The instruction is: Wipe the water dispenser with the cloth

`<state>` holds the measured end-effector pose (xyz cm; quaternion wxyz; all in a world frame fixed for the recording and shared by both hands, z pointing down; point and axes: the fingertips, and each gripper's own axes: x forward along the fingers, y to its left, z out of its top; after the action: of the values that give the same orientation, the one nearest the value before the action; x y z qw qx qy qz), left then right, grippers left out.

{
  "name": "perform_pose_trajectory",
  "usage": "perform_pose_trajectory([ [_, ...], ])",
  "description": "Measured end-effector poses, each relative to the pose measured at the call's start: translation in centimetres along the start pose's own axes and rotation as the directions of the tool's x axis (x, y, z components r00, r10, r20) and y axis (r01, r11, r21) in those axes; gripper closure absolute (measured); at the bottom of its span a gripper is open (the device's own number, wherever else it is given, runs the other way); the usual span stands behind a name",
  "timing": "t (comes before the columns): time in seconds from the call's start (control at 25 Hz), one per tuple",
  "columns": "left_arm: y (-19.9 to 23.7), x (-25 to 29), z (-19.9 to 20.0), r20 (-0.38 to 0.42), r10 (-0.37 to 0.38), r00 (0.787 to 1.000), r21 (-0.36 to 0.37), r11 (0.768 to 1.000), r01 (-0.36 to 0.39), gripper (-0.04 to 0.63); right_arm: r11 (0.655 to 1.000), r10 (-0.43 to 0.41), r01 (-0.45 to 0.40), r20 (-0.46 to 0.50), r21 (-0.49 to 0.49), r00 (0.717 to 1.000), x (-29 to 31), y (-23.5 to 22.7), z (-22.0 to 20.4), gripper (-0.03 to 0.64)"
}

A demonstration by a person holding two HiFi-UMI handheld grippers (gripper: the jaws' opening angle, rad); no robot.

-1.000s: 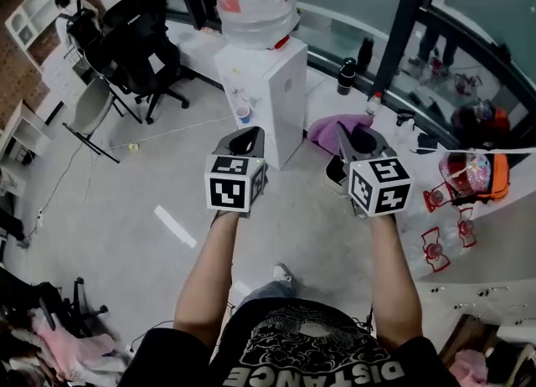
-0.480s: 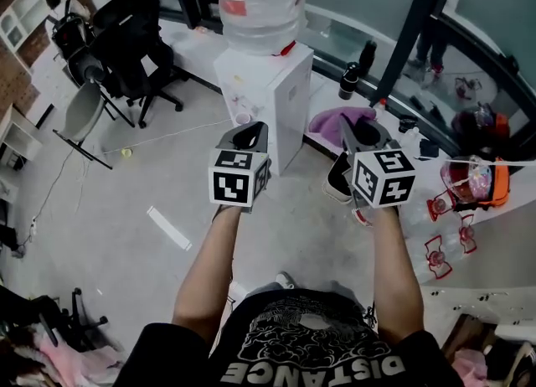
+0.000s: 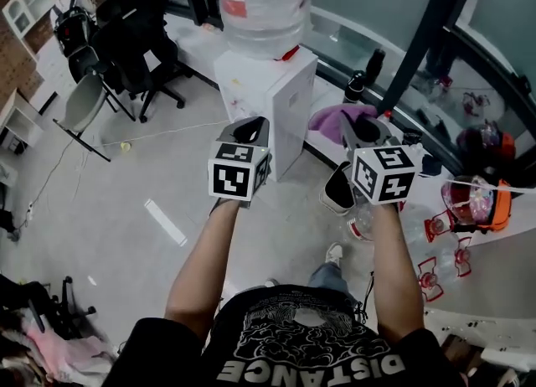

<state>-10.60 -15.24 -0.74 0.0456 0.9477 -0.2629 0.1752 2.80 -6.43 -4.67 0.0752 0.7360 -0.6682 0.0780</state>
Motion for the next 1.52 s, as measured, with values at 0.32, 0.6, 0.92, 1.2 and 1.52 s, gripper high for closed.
perform_pose_trajectory([
  [0.32, -0.7, 5.6, 1.8, -0.009, 0.123, 0.992, -0.031, 0.992, -0.123, 0.568, 0.993, 0.116, -0.116, 0.008, -0.003, 0.993, 5.2, -6.3, 0.6, 0.584],
  [0.6, -0.9, 9.4, 3.1, -0.025, 0.256, 0.966, -0.085, 0.963, -0.257, 0.568, 0.967, 0.254, -0.254, -0.008, -0.017, 0.967, 10.0, -10.7, 1.1, 0.584],
  [0.92, -0.7, 11.9, 3.2, -0.075, 0.34, 0.938, -0.087, 0.934, -0.346, 0.568, 0.942, 0.333, -0.334, -0.033, -0.026, 0.942, 14.8, -13.5, 0.6, 0.584],
  [1.2, 0.9, 14.3, 2.9, -0.089, 0.367, 0.926, -0.091, 0.923, -0.374, 0.568, 0.937, 0.347, -0.348, -0.06, -0.006, 0.936, 19.2, -14.1, -1.3, 0.584],
  [1.52, 4.0, 19.9, 2.3, -0.078, 0.311, 0.947, -0.087, 0.944, -0.318, 0.568, 0.951, 0.305, -0.308, -0.101, -0.017, 0.947, 25.9, -14.5, -3.5, 0.584],
])
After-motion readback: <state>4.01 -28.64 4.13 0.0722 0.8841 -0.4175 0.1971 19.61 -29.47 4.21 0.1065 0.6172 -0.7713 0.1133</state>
